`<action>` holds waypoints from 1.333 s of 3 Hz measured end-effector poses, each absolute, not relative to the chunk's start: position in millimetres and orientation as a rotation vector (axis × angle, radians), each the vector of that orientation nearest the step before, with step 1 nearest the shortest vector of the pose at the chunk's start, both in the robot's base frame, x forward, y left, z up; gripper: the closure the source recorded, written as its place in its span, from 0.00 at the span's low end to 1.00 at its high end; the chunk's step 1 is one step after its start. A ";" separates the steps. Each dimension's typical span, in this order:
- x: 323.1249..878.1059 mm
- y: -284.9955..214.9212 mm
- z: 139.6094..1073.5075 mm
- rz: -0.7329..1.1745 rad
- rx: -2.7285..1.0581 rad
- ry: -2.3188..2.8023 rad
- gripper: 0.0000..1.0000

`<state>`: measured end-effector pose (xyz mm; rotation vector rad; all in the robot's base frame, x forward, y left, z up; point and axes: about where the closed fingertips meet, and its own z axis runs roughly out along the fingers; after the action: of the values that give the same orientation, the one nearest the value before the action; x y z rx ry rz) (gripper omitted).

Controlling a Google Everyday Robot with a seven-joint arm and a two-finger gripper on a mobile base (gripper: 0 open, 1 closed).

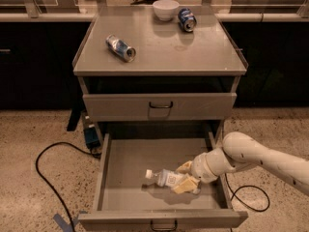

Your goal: Place blue plastic bottle into middle drawer

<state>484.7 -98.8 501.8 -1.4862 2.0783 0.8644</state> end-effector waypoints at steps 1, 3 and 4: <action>517.0 -92.4 477.7 0.758 -1.495 2.090 1.00; 543.4 -101.6 423.4 0.657 -1.374 2.150 1.00; 543.6 -102.5 385.9 0.724 -1.282 2.183 1.00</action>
Offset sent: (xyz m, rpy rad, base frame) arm 0.0792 -0.0021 -0.0748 -0.1279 -0.1438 -0.1308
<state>543.6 -102.5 385.9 -1.2822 2.1826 0.7236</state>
